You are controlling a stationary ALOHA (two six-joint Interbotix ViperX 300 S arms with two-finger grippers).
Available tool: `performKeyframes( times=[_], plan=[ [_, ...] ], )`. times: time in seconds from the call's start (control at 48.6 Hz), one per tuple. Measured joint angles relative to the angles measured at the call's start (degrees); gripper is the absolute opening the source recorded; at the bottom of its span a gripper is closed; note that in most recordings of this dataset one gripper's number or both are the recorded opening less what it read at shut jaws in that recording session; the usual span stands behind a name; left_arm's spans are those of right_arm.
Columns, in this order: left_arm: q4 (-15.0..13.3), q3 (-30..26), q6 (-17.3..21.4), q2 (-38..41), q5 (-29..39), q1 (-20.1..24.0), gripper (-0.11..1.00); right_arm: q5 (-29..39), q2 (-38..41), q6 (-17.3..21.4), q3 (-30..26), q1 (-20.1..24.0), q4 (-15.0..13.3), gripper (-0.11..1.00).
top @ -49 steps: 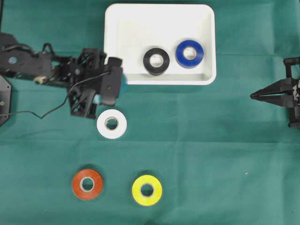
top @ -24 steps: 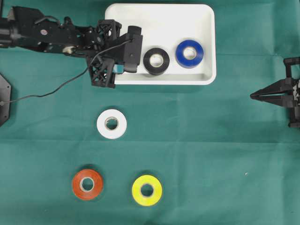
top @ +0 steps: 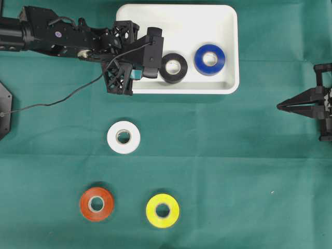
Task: Put the tape into the white case with the left arm.
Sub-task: 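Lift the teal tape and carry it into the white tray, then open the left gripper to release the teal tape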
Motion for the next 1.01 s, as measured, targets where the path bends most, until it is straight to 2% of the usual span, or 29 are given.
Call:
performKeyframes(
  times=[0.165, 0.206, 0.35, 0.412, 0.514, 0.761, 1.008],
  plan=[
    [0.0, 0.0, -0.09, 0.0, -0.7, 0.0, 0.26, 0.0, 0.0, 0.0, 0.0, 0.0, 0.0, -0.09],
    [0.0, 0.0, -0.09, 0.0, -0.7, 0.0, 0.35, 0.09, -0.09, 0.0, 0.0, 0.0, 0.0, -0.09],
    [0.0, 0.0, -0.18, 0.0, -0.88, 0.09, 0.79, 0.09, -0.09, 0.0, 0.0, 0.0, 0.0, -0.09],
    [0.0, -0.09, -0.18, 0.0, -0.88, 0.09, 0.89, 0.09, -0.09, 0.0, 0.0, 0.0, 0.0, -0.09],
    [0.0, 0.18, -0.18, 0.0, -0.88, 0.09, 0.83, 0.09, -0.09, 0.0, 0.0, 0.0, 0.0, -0.09],
    [0.0, 1.58, -0.44, -1.85, -0.88, -0.7, 0.83, 0.0, -0.09, 0.0, 0.0, 0.0, 0.0, -0.09],
    [0.0, 6.86, -4.75, -9.58, -0.7, -4.04, 0.82, 0.0, -0.09, 0.0, 0.0, 0.0, 0.0, -0.09]
  ],
)
